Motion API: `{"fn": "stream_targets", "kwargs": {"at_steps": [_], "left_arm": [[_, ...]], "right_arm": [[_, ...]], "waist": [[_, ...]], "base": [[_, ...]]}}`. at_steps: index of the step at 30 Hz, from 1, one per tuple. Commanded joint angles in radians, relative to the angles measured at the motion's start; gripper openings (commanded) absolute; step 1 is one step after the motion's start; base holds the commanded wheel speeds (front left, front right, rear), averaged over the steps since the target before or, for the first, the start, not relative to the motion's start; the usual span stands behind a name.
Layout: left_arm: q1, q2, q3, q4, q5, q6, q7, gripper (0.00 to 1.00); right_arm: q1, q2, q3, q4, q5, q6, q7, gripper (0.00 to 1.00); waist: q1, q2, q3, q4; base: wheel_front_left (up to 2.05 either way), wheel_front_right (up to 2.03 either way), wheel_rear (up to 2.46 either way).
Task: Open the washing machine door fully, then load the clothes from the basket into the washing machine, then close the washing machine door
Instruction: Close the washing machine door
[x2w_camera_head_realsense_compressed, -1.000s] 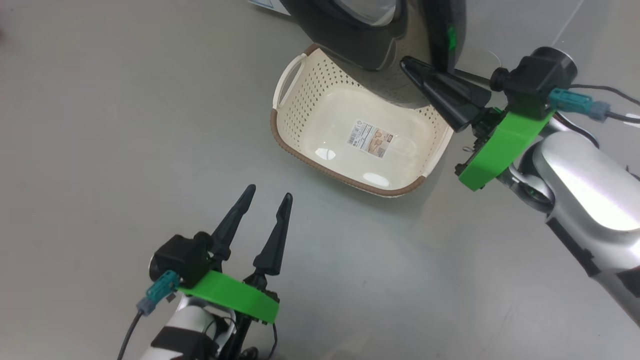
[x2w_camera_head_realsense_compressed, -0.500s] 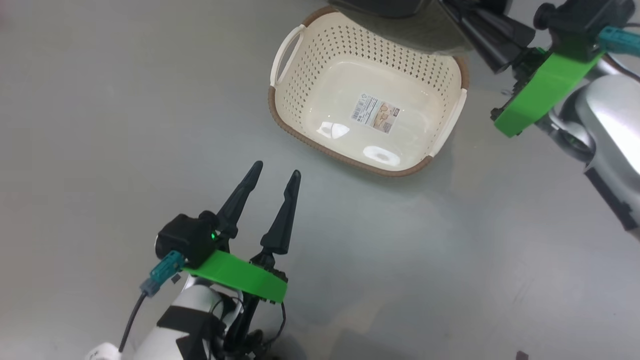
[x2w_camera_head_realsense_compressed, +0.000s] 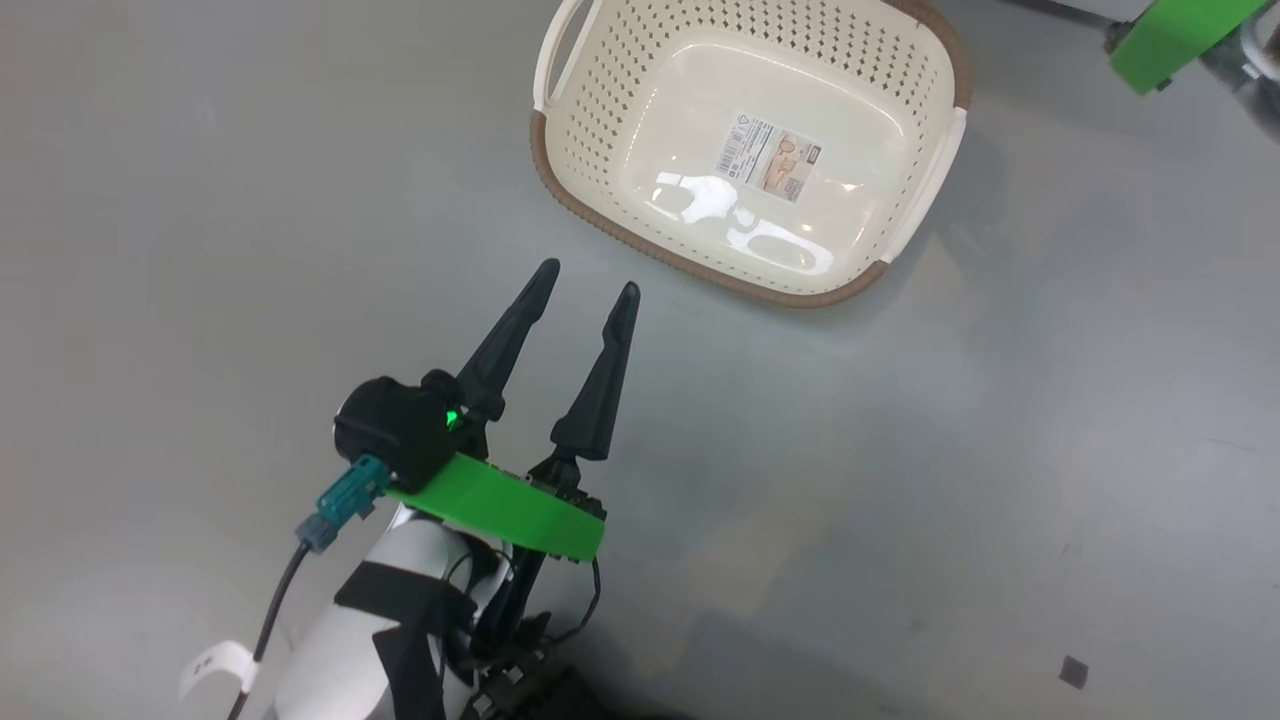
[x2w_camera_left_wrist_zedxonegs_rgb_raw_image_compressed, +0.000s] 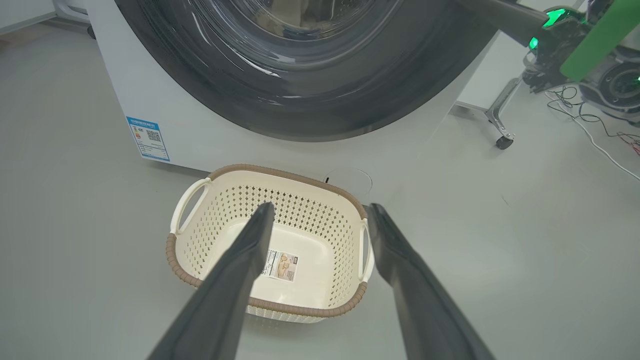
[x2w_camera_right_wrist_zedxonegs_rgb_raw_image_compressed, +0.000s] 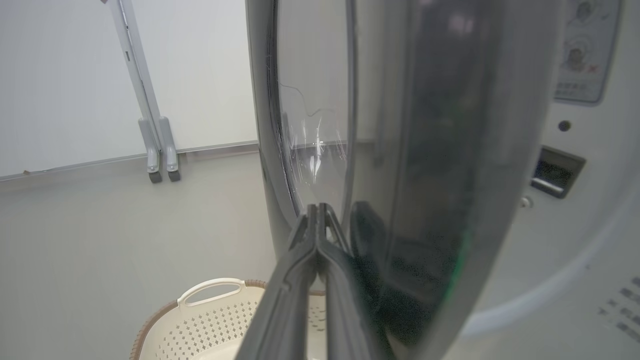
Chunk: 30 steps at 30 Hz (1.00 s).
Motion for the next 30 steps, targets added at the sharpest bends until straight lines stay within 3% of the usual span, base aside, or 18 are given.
{"fn": "stream_targets", "kwargs": {"at_steps": [1,16,30], "left_arm": [[-0.006,0.02,0.028,-0.031,0.002,-0.003,-0.007,1.0],[-0.033,0.009,0.001,-0.026,-0.013,-0.003,-0.007,1.0],[-0.045,0.005,0.007,-0.01,-0.018,-0.003,-0.007,1.0]], "right_arm": [[-0.02,-0.003,-0.005,-0.01,0.005,-0.003,-0.006,0.0],[-0.214,-0.008,-0.019,0.156,-0.062,-0.003,-0.006,0.0],[-0.286,0.039,-0.098,0.249,-0.15,-0.003,-0.006,0.0]], "waist": [[-0.0002,0.0,0.012,0.004],[-0.0002,0.0,0.07,0.03],[-0.0002,0.0,0.08,0.044]], "base": [[0.0,0.0,0.0],[0.0,0.0,0.0],[0.0,0.0,0.0]]}}
